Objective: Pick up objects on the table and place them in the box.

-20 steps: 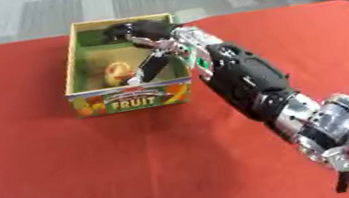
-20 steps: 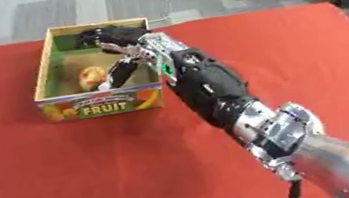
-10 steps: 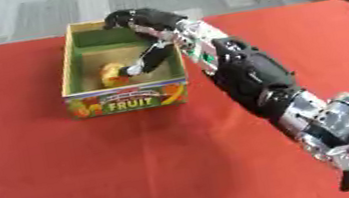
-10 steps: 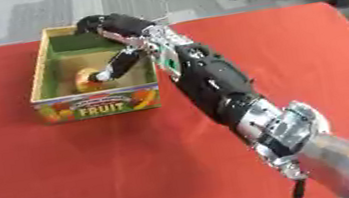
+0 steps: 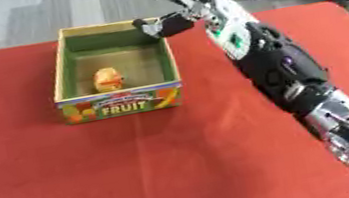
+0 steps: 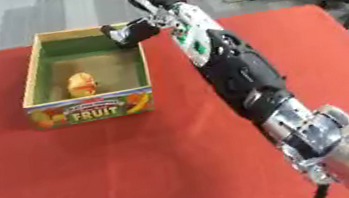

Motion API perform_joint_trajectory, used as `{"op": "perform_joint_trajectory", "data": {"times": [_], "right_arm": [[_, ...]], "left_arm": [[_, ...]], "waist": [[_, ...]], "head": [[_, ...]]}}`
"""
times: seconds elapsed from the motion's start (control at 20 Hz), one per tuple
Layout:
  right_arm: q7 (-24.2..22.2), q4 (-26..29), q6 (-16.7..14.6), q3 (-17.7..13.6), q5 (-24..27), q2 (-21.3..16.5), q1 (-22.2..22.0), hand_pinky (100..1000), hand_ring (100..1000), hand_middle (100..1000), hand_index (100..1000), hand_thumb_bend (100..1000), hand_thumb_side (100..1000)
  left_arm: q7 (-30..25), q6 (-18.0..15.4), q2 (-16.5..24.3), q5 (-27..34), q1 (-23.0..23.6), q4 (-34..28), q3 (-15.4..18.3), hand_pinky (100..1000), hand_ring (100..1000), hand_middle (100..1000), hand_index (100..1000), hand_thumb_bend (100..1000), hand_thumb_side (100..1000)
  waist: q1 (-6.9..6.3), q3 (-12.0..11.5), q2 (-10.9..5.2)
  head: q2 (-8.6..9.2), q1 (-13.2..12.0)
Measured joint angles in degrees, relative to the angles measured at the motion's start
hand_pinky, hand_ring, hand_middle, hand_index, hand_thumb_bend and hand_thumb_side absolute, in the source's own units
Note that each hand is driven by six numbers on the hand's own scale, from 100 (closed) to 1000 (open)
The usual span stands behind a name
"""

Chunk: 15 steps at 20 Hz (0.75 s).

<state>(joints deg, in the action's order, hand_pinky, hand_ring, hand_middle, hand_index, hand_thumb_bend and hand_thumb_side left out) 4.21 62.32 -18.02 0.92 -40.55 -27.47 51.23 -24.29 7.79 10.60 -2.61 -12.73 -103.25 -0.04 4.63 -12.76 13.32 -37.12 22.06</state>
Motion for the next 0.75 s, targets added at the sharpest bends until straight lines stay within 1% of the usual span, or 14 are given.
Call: {"op": "perform_joint_trajectory", "data": {"times": [0.1,0.25,0.35,0.4,0.45,0.55,0.6,0.65,0.75], "right_arm": [[1.9,2.9,1.3,-0.8,1.9,-0.4,-2.3,563,579,577,684,299,267],[4.8,7.6,2.0,-1.1,4.8,-1.4,-6.4,498,495,480,593,270,238],[6.8,10.9,2.1,-0.9,6.8,-1.9,-9.3,451,452,432,544,229,207],[7.8,12.5,2.3,-0.8,7.8,-2.0,-10.8,420,422,397,511,193,181],[8.8,14.2,2.7,-0.7,8.9,-2.1,-12.4,405,405,378,492,173,167],[10.8,17.4,3.9,-0.5,10.9,-2.1,-15.7,374,377,347,460,115,108],[11.7,18.9,4.7,-0.5,11.8,-2.0,-17.2,357,363,331,443,100,100],[12.5,20.4,5.5,-0.5,12.8,-2.0,-18.7,347,352,320,430,100,100],[13.6,23.0,7.2,-0.6,14.7,-1.7,-21.7,348,354,322,432,100,100]], "left_arm": [[0.4,0.1,0.0,0.0,0.3,0.0,0.3,508,496,543,542,271,382],[0.8,0.2,0.1,-0.2,0.6,0.0,0.7,509,496,543,542,270,383],[1.1,0.3,0.2,-0.2,0.7,0.0,1.0,509,496,544,542,269,383],[1.3,0.3,0.4,-0.2,0.8,-0.1,1.2,508,496,543,542,268,383],[1.4,0.4,0.5,-0.3,1.0,-0.1,1.3,509,496,544,542,267,383],[1.6,0.4,0.5,-0.3,1.0,-0.2,1.4,509,496,544,543,267,384],[1.7,0.4,0.5,-0.3,1.0,-0.2,1.5,509,496,544,543,267,385],[1.8,0.4,0.5,-0.4,1.0,-0.3,1.7,509,496,544,543,267,385],[1.9,0.5,0.5,-0.4,1.1,-0.3,1.7,509,496,544,543,266,385]], "waist": [[0.01,1.2,0.0],[0.05,2.7,0.0],[0.1,3.4,0.0],[0.1,3.9,0.0],[0.08,4.5,0.01],[0.06,5.1,0.12],[0.06,5.3,0.15],[0.06,5.4,0.15],[0.06,5.5,0.15]], "head": [[0.01,-0.8],[0.01,-1.8],[0.02,-2.6],[0.03,-3.0],[0.03,-3.3],[0.05,-3.8],[0.08,-3.9],[0.2,-4.1],[0.29,-4.4]]}}
